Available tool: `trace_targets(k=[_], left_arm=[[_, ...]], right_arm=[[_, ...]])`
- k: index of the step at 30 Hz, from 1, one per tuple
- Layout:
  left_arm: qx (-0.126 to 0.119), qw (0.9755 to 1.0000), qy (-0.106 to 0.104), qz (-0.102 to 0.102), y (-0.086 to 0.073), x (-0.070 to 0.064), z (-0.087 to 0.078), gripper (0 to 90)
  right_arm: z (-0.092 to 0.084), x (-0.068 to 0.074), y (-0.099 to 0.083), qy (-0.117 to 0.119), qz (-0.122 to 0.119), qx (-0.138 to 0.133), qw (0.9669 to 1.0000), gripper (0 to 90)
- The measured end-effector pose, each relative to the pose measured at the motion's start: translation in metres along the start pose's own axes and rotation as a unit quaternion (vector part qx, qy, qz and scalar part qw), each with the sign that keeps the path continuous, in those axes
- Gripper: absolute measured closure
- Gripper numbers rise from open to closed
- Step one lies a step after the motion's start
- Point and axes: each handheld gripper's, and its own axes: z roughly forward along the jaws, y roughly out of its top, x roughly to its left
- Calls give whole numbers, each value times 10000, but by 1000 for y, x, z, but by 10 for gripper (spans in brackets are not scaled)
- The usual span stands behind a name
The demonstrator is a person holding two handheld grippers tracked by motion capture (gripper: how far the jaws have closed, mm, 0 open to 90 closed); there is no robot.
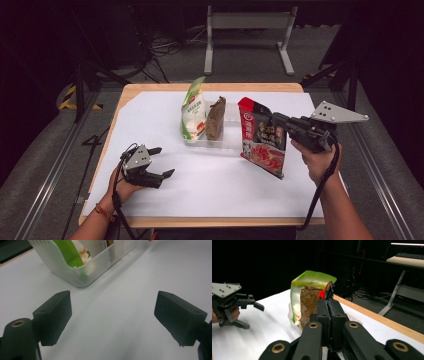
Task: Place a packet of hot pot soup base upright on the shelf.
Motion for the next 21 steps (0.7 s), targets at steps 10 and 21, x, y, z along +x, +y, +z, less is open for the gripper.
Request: trace_targets(k=[10, 21], left_arm=[[57, 10000, -38, 5, 0, -1, 2, 154], [38, 10000, -83, 2, 0, -1, 1, 152]], right_arm=[[10, 2, 10, -98, 31, -172, 9998, 885], [25, 0, 22, -252, -13, -217, 9994, 885]])
